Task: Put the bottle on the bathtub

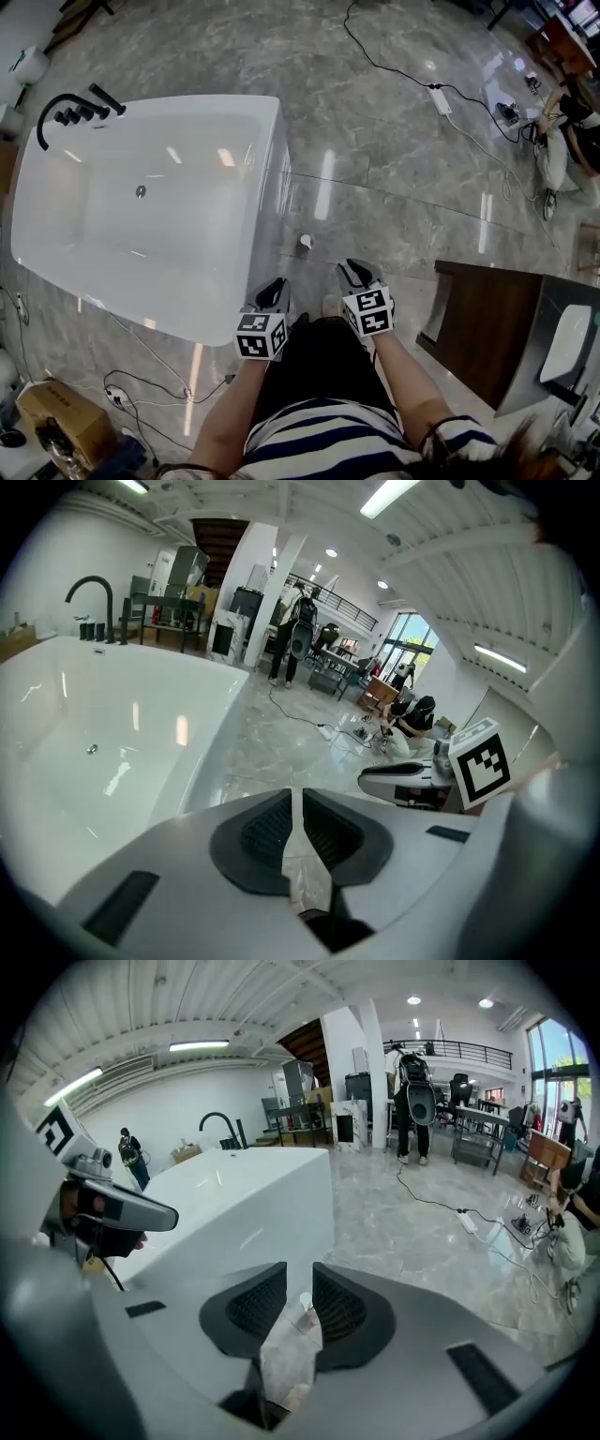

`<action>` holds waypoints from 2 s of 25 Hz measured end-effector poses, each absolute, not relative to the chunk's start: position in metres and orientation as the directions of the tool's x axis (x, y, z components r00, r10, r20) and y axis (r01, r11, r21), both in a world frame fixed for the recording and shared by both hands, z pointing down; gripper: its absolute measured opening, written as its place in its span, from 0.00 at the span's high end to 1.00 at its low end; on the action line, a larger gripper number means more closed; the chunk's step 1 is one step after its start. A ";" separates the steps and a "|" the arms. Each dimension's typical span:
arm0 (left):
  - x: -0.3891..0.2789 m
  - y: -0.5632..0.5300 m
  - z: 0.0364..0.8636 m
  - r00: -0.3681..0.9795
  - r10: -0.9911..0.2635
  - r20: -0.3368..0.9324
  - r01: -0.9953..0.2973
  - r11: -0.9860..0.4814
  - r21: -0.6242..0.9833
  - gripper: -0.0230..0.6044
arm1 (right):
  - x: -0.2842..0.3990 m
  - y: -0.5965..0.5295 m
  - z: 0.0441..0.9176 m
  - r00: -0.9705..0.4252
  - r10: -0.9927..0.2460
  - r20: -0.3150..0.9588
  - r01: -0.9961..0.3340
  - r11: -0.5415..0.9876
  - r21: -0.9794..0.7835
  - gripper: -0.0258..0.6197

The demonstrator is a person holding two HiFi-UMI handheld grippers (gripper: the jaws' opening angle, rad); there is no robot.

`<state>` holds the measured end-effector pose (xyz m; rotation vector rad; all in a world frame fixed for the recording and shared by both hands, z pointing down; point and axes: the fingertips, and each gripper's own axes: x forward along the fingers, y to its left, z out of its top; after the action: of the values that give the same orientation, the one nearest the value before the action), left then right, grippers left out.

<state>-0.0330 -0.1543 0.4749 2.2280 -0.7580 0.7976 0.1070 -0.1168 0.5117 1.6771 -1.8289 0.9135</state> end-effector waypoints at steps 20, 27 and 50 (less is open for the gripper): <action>-0.068 -0.156 0.405 0.684 -0.377 0.625 -0.680 -0.639 0.359 0.89 | 0.074 -0.105 0.411 -0.145 -0.749 0.647 -0.980 0.020 -0.196 0.89; -0.078 -0.151 0.398 0.679 -0.400 0.616 -0.697 -0.613 0.371 0.89 | 0.070 -0.104 0.398 -0.152 -0.753 0.641 -0.977 0.014 -0.215 0.92; -0.078 -0.157 0.393 0.647 -0.447 0.618 -0.739 -0.568 0.363 0.89 | 0.066 -0.113 0.395 -0.214 -0.732 0.647 -0.965 0.055 -0.257 0.92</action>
<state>-0.0782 -0.1569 0.3935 2.2556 -0.9183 0.6244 0.0661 -0.1129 0.3951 1.7052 -1.9972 0.9404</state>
